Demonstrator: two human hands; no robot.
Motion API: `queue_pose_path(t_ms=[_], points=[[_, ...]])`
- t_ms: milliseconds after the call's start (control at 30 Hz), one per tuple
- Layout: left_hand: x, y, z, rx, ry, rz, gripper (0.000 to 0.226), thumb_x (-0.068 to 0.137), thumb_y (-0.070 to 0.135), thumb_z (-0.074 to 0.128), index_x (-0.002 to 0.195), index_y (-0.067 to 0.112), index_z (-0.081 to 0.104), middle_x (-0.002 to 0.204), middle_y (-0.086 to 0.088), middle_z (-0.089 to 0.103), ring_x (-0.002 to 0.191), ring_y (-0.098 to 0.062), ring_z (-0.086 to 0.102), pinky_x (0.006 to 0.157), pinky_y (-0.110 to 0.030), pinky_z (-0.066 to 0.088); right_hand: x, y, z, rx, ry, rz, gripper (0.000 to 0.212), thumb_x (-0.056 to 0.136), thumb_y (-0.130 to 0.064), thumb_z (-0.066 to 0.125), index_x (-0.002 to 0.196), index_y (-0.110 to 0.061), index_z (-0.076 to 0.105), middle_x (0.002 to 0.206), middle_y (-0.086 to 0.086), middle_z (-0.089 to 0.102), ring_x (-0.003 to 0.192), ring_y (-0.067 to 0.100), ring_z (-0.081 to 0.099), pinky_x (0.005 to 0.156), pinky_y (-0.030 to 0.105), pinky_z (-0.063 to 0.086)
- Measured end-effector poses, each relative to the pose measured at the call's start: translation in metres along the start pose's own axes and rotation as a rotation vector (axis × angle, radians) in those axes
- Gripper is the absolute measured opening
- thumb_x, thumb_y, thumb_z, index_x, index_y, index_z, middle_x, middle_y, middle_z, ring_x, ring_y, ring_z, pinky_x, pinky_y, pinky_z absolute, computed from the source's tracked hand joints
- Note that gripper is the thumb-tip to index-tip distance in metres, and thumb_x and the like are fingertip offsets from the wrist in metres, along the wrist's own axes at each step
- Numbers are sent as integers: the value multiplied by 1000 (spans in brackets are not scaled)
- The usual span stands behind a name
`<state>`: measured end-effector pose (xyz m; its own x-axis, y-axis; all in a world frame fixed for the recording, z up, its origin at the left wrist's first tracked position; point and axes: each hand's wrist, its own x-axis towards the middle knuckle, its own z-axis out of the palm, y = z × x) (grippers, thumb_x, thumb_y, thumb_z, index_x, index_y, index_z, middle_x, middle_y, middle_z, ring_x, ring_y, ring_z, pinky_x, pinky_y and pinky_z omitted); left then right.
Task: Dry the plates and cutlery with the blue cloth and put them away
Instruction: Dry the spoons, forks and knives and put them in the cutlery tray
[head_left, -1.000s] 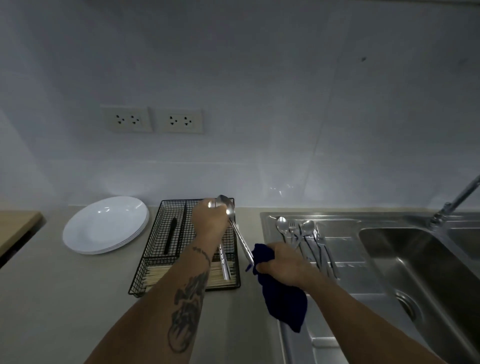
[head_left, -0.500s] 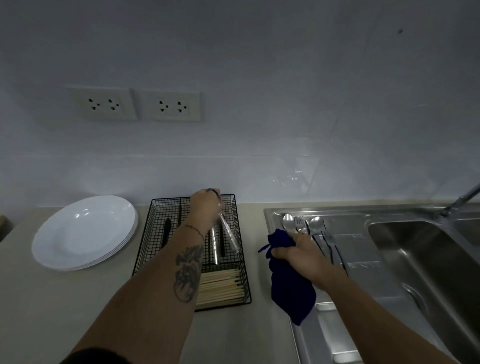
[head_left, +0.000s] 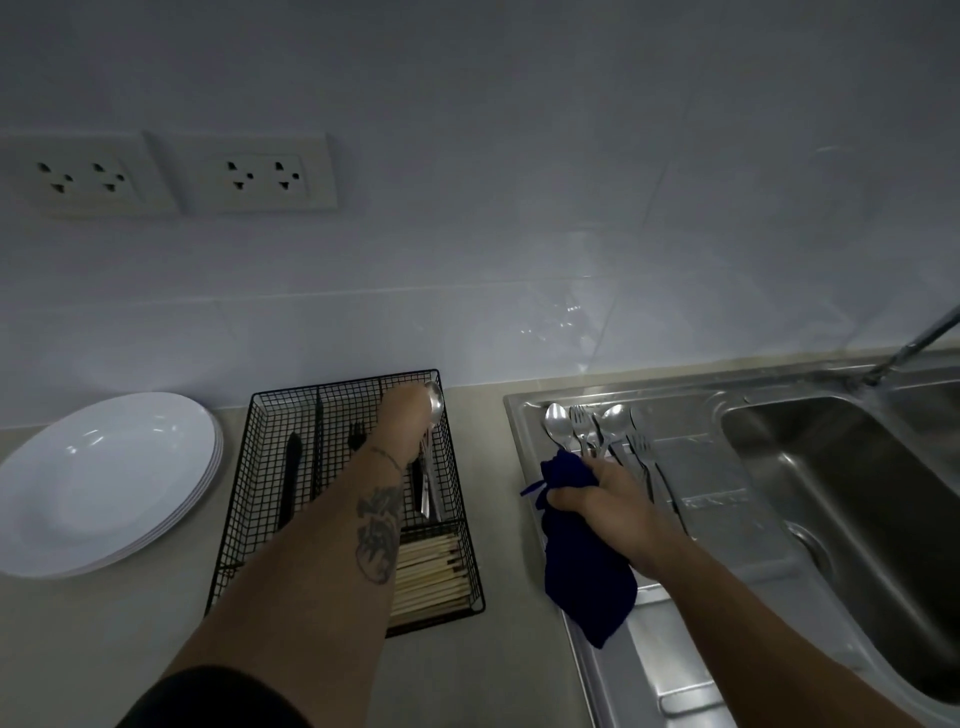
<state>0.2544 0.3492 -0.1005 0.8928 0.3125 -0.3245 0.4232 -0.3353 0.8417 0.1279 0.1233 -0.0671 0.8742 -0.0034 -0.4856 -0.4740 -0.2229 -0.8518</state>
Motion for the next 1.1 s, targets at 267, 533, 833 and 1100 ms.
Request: queue_pose_path(t_ms=[267,533,833,1100], points=[[-21,-5,-1,212,14,238,33,80,-7,49,98,19,60,94,-12,63,73,-23,60,59,-33,52,-3,13,-23,58,121,69,48,82,-6,75,120,-15,46,109,17,66,91,35,70,71,42,59],[-71,11,40,316,-77,405,34,89,5,49,116,13,70,121,-3,66,100,-14,59,84,-24,47,-33,11,-67,66,196,104,36,80,0,57,114,-7,47,101,22,64,74,30,67,51,32,52],[-114,7,125,463,-220,306,28,86,13,49,66,9,68,74,-4,68,74,-20,65,70,-28,54,-49,29,-108,6,231,-60,32,88,9,51,97,-15,70,81,9,69,62,15,64,52,23,51],[-110,5,181,364,-53,112,31,82,35,58,91,6,65,90,-6,66,78,-22,64,60,-27,48,-38,47,-152,61,83,26,44,92,8,45,108,-26,69,104,12,72,101,38,67,93,53,53]])
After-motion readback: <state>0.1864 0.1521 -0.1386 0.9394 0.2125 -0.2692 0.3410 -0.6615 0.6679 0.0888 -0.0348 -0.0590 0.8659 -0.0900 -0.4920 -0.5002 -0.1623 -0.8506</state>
